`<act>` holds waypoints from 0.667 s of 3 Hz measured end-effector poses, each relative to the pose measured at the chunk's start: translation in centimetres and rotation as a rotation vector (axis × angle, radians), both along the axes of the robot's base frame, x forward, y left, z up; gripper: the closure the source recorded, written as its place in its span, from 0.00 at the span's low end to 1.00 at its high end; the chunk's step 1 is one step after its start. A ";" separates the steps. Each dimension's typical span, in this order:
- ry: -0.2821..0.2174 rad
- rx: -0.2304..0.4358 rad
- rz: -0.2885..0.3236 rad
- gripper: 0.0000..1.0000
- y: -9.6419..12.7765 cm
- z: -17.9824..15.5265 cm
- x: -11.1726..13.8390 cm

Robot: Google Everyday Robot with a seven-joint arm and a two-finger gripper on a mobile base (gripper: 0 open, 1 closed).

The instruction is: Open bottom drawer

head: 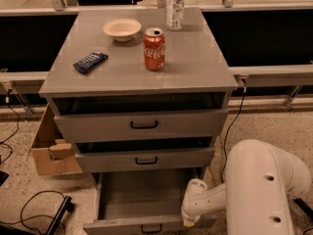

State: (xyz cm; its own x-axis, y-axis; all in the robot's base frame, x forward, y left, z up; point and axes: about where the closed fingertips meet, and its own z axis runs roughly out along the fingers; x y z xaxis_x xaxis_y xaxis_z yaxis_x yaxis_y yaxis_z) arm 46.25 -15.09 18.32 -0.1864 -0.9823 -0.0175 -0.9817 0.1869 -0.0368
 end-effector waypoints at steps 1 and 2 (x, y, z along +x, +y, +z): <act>0.000 0.000 0.000 0.13 0.0 0.0 0.0; 0.000 0.000 0.000 0.00 0.0 0.0 0.0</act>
Offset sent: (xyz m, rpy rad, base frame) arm 0.0000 0.0000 0.0000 0.0000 0.0000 0.0000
